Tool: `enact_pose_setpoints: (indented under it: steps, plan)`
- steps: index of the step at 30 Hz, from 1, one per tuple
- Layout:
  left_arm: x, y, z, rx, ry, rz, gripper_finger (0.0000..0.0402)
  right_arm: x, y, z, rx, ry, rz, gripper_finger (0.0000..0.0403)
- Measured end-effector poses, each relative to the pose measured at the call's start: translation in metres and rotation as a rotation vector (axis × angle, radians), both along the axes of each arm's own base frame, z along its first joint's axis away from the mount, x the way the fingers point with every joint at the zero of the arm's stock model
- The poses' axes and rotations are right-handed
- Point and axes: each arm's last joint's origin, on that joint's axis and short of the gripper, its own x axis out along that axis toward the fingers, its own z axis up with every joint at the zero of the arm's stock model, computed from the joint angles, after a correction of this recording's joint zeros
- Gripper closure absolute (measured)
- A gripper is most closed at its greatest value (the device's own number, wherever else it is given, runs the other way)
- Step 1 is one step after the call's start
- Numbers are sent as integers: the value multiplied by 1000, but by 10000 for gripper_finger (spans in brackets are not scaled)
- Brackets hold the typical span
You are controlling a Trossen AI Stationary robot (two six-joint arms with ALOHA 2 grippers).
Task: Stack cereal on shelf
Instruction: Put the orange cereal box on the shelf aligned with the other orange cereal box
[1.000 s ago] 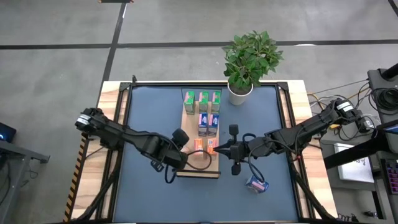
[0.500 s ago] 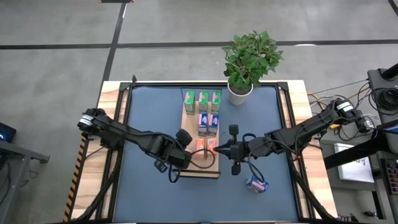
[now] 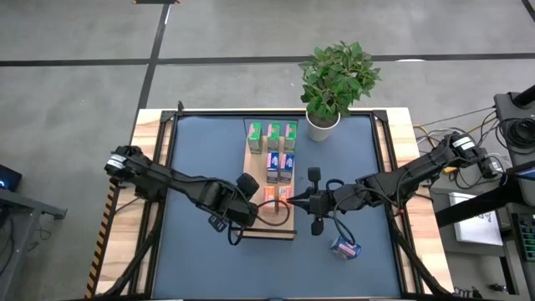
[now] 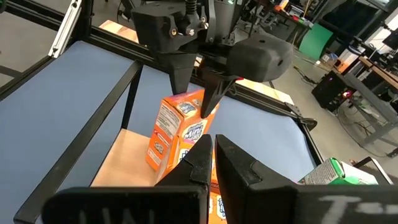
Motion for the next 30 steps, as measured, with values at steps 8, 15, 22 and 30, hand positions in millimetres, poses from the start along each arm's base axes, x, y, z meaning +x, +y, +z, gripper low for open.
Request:
enact_pose_setpoints:
  steps: [8, 15, 22, 30]
  plan:
    - [2, 0, 8, 12, -28, -8, 182, 0, 0, 0, 0, 0, 0, 392]
    - [0, 0, 28, -9, -54, 48, 182, 0, 0, 0, -1, 2, 0, 392]
    - [-14, -6, 40, -29, -97, 276, 210, 0, 0, 0, -1, 3, 0, 392]
    - [-52, -31, 31, 46, -178, 316, 299, 0, 0, 0, -1, 3, 0, 392]
